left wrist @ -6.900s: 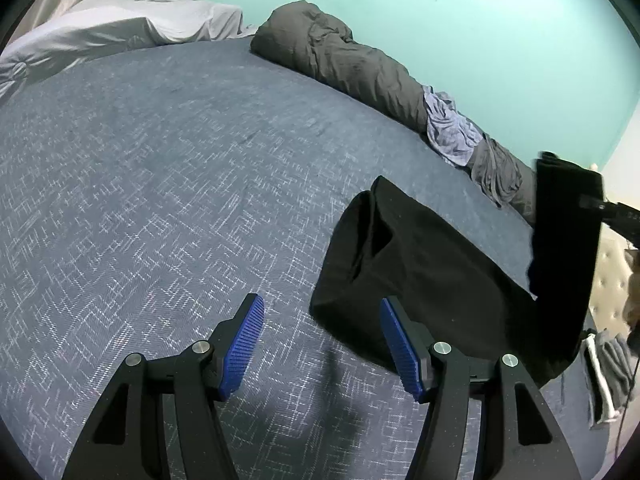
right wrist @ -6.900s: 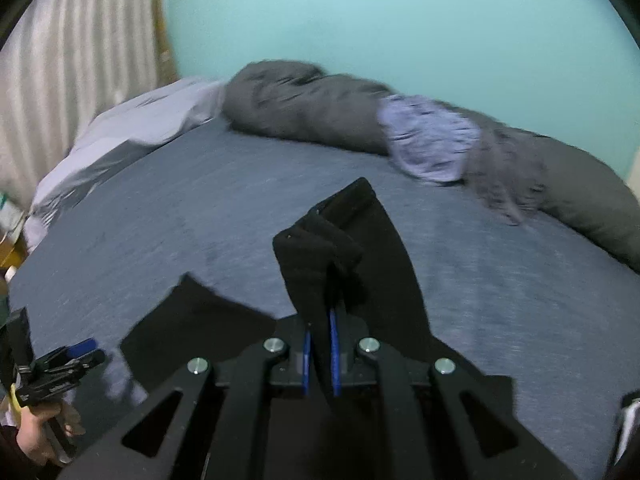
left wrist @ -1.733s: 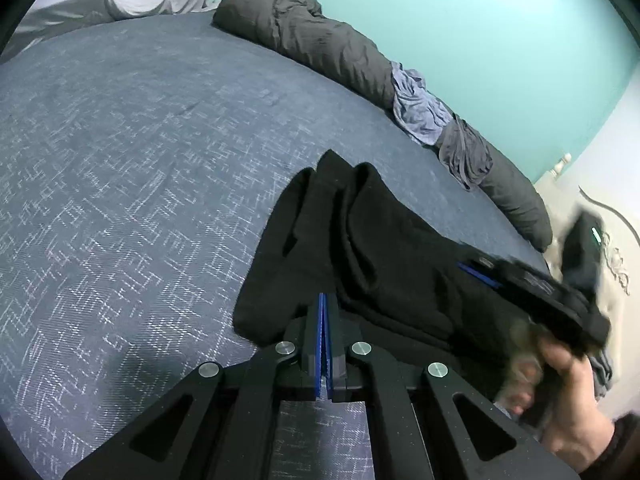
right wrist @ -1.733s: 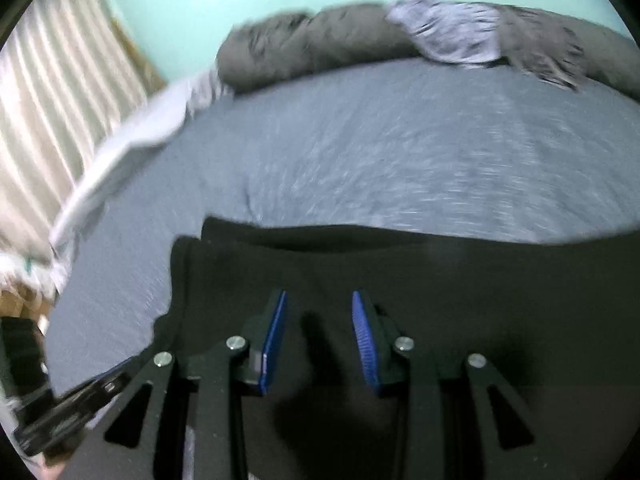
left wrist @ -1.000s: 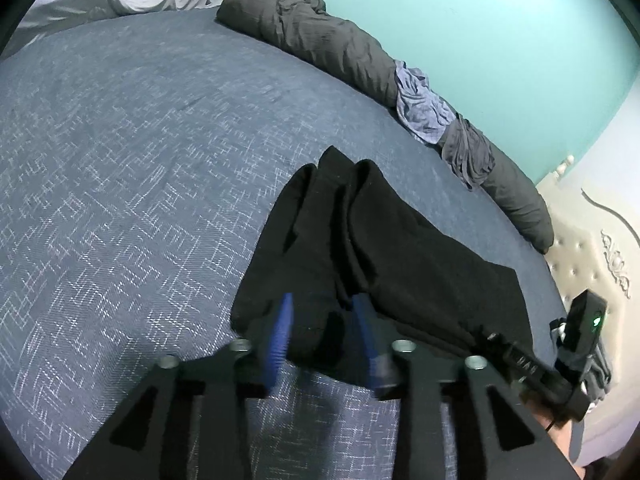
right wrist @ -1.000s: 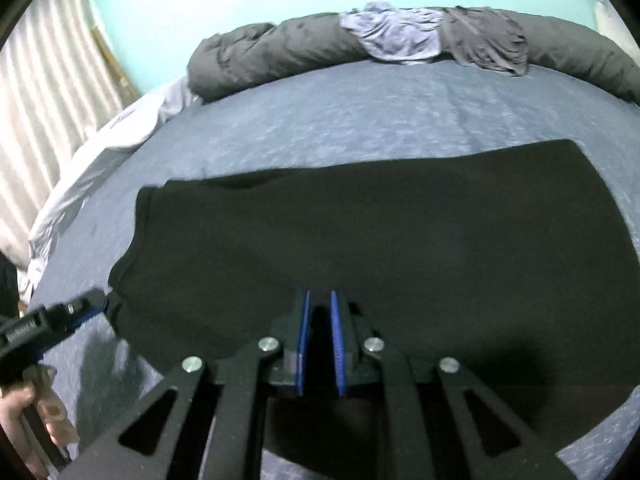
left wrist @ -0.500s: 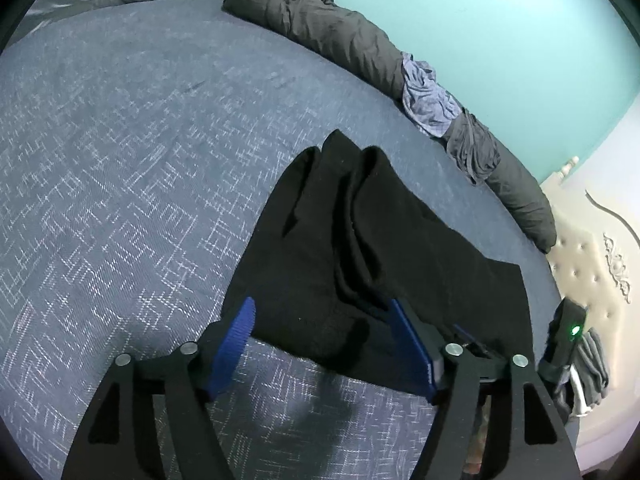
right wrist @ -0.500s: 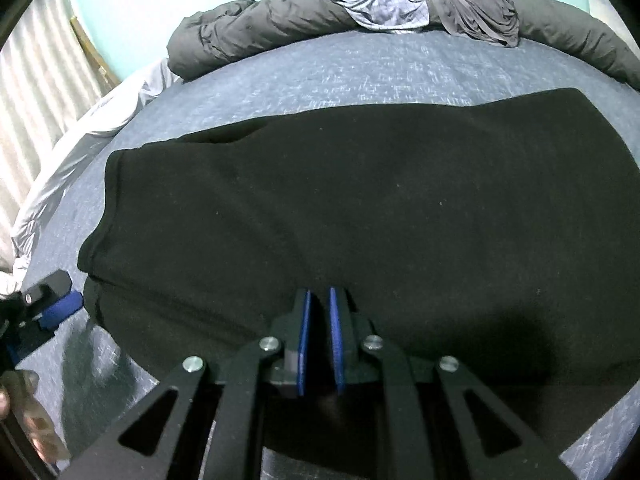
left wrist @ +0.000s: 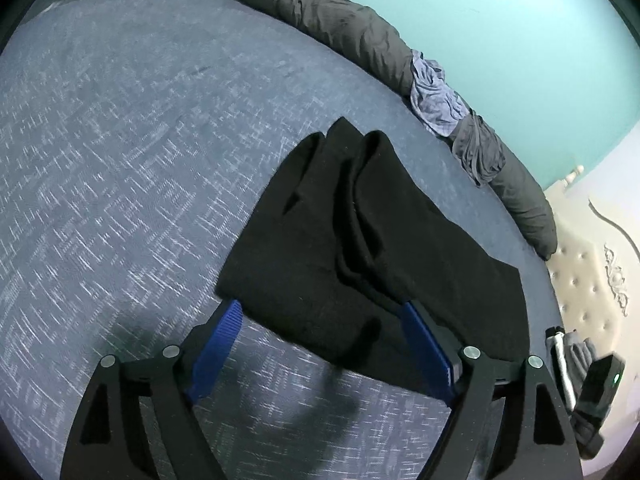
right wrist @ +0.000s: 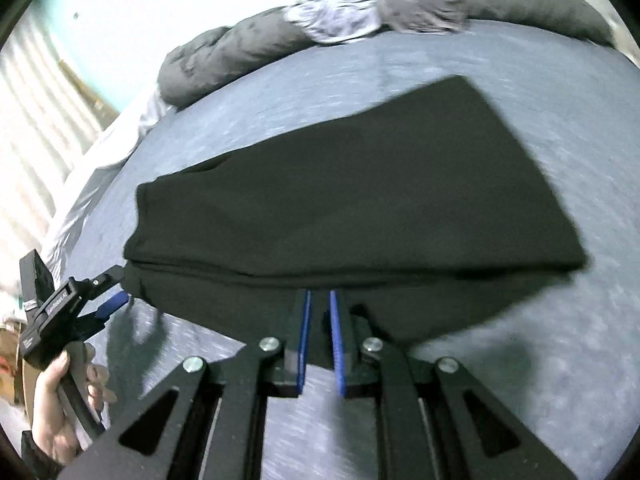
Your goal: Fold clothes
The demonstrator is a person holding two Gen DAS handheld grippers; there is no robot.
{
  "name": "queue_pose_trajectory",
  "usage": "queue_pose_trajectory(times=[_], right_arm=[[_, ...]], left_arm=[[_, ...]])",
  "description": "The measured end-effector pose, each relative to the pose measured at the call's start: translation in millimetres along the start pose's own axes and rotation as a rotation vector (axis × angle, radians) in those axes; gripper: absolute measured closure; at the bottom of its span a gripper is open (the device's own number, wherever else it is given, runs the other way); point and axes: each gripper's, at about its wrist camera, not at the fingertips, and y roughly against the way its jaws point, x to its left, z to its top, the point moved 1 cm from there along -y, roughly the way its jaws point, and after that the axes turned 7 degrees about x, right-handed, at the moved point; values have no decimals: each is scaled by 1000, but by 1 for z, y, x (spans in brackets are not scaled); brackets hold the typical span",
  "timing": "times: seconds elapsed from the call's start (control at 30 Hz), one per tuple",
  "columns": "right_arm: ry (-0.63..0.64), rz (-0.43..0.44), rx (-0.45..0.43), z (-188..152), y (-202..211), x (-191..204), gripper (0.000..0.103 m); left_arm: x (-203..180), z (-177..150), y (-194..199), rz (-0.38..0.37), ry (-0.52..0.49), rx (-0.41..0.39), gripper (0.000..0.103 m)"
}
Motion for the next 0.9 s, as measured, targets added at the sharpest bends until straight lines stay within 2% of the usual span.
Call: queue_pose_trajectory(times=[0.13, 0.27, 0.4, 0.57, 0.77, 0.9], right_arm=[[-69, -7, -21, -13, 22, -41, 92], [-115, 15, -31, -25, 33, -67, 91], [-104, 23, -34, -33, 36, -77, 76], [-102, 44, -47, -39, 39, -92, 63], [-143, 57, -76, -41, 39, -117, 57], [-147, 66, -82, -40, 36, -123, 56]], left_arm=[[-1, -1, -3, -6, 12, -3, 16], [6, -1, -10, -9, 65, 5, 16], [9, 5, -10, -3, 121, -33, 16], [9, 9, -14, 1, 162, -65, 14], [7, 15, -25, 27, 179, -89, 13], [6, 16, -27, 46, 177, -110, 13]])
